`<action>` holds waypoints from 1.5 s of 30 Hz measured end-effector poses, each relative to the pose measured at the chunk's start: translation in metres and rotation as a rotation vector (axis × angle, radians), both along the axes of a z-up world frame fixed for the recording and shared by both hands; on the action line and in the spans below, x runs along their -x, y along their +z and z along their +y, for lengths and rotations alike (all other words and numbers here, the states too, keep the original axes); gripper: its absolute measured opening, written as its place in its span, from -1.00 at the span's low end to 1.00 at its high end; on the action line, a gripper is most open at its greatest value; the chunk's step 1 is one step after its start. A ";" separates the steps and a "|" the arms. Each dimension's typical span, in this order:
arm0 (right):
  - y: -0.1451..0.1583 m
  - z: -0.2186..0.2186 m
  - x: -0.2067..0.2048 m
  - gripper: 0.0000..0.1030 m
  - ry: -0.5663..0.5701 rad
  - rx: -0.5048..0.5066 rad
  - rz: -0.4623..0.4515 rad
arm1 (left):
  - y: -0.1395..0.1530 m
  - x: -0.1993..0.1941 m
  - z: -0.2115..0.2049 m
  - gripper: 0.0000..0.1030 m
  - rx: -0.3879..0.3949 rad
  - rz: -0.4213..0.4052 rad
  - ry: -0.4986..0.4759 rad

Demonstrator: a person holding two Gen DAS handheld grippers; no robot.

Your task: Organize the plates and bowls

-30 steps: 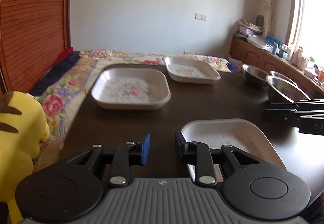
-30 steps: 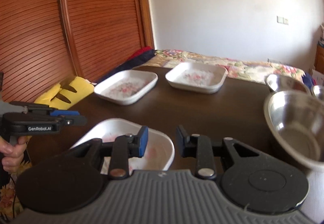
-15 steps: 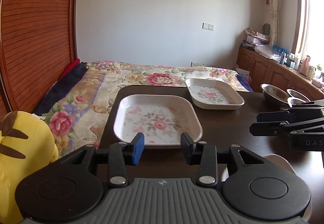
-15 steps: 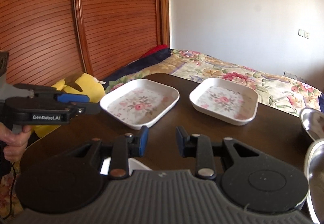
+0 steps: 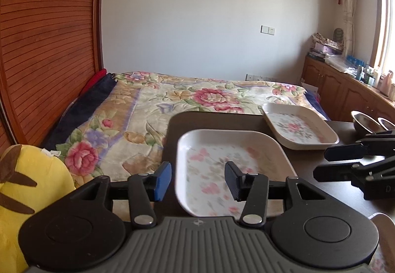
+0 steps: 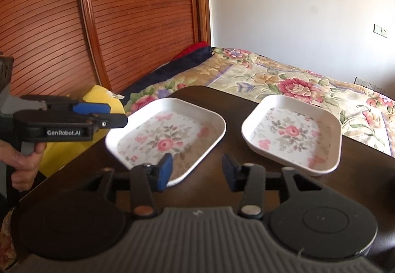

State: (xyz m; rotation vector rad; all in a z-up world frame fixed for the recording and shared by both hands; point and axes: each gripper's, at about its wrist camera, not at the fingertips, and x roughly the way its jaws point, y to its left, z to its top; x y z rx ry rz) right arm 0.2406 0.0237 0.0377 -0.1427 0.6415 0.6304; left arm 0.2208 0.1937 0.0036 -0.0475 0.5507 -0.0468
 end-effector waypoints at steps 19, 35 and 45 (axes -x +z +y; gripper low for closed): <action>-0.023 0.022 -0.039 -0.16 0.022 0.024 0.101 | -0.026 -0.039 0.015 -0.30 -0.006 0.065 -0.022; -0.029 0.026 -0.044 -0.44 0.036 0.026 0.118 | -0.029 -0.042 0.014 -0.49 0.011 0.070 -0.036; -0.029 0.026 -0.045 -0.55 0.031 0.024 0.123 | -0.028 -0.037 0.012 -0.57 0.021 0.075 -0.026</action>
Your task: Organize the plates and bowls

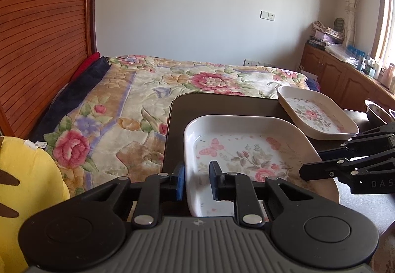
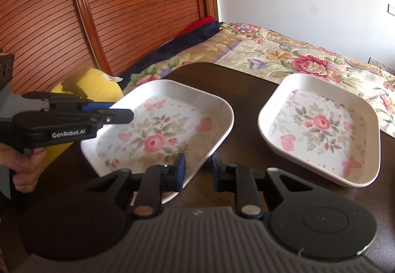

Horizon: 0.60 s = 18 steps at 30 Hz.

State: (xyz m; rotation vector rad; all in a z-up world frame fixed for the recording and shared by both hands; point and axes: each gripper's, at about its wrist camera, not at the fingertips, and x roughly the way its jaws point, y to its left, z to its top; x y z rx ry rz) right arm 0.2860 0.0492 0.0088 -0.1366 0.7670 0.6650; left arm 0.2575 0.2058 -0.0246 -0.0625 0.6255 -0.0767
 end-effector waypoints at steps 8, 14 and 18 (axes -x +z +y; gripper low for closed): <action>0.001 -0.003 0.000 -0.57 -0.004 -0.010 -0.005 | 0.003 0.004 -0.001 -0.58 0.003 -0.004 0.010; 0.004 -0.008 0.003 -0.59 -0.013 -0.019 -0.016 | 0.004 0.008 -0.002 -0.58 0.006 -0.006 0.010; 0.005 -0.010 0.007 -0.68 -0.020 -0.023 -0.026 | 0.006 0.014 -0.005 -0.61 0.005 -0.014 0.021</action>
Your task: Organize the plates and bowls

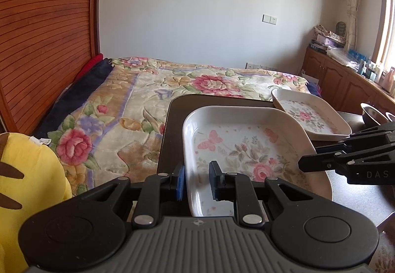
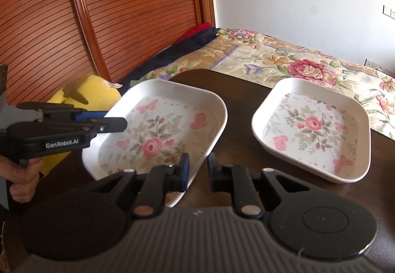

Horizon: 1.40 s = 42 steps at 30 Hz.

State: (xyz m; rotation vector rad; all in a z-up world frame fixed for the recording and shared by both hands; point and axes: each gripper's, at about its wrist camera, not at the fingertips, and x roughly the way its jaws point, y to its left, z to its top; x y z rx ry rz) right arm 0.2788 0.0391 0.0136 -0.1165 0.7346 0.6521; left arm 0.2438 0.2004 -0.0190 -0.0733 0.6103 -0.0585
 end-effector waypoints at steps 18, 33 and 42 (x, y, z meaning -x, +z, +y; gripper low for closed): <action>0.017 -0.020 0.012 -0.78 -0.043 -0.068 -0.047 | 0.021 0.023 -0.012 -0.84 -0.010 -0.060 0.017; 0.044 -0.062 0.058 -0.78 -0.081 -0.097 -0.120 | 0.053 0.071 -0.054 -0.84 -0.006 -0.118 -0.028; 0.038 -0.097 0.094 -0.78 -0.112 -0.117 -0.120 | 0.052 0.106 -0.088 -0.84 0.005 -0.115 -0.062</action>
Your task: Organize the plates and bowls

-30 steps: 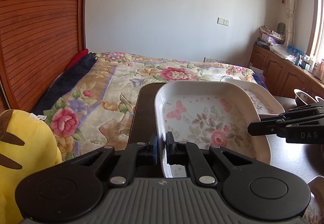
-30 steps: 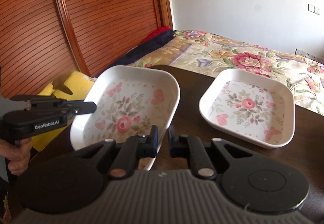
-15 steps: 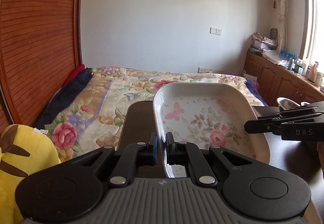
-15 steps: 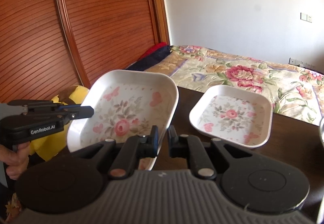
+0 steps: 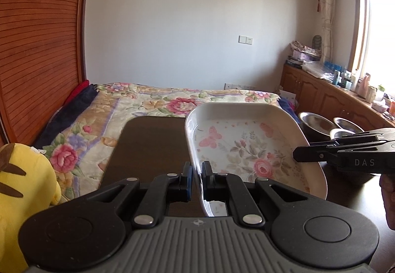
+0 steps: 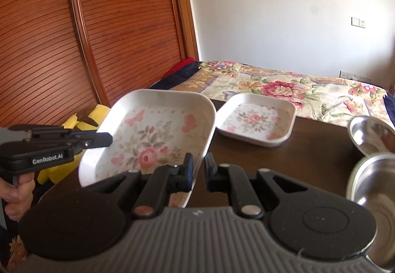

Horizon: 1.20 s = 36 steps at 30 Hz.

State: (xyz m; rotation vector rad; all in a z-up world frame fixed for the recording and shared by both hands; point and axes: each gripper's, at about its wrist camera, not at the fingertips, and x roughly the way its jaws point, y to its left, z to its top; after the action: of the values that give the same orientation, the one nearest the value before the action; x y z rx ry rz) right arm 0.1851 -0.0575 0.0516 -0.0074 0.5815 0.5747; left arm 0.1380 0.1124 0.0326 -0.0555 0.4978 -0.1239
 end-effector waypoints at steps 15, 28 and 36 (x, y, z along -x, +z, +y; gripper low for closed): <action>-0.019 -0.029 0.038 -0.77 -0.028 -0.034 0.024 | -0.016 0.034 -0.027 -0.84 0.005 0.052 -0.032; -0.032 -0.036 0.062 -0.77 -0.026 -0.046 0.046 | -0.027 0.052 -0.031 -0.84 0.015 0.091 -0.043; -0.037 -0.036 0.067 -0.77 -0.031 -0.055 0.070 | -0.032 0.054 -0.030 -0.84 0.025 0.105 -0.050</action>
State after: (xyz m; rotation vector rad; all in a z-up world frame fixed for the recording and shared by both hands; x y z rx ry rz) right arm 0.1182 -0.0934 0.0146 0.0735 0.6329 0.5619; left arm 0.0840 0.0821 0.0005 -0.0744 0.6027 -0.1768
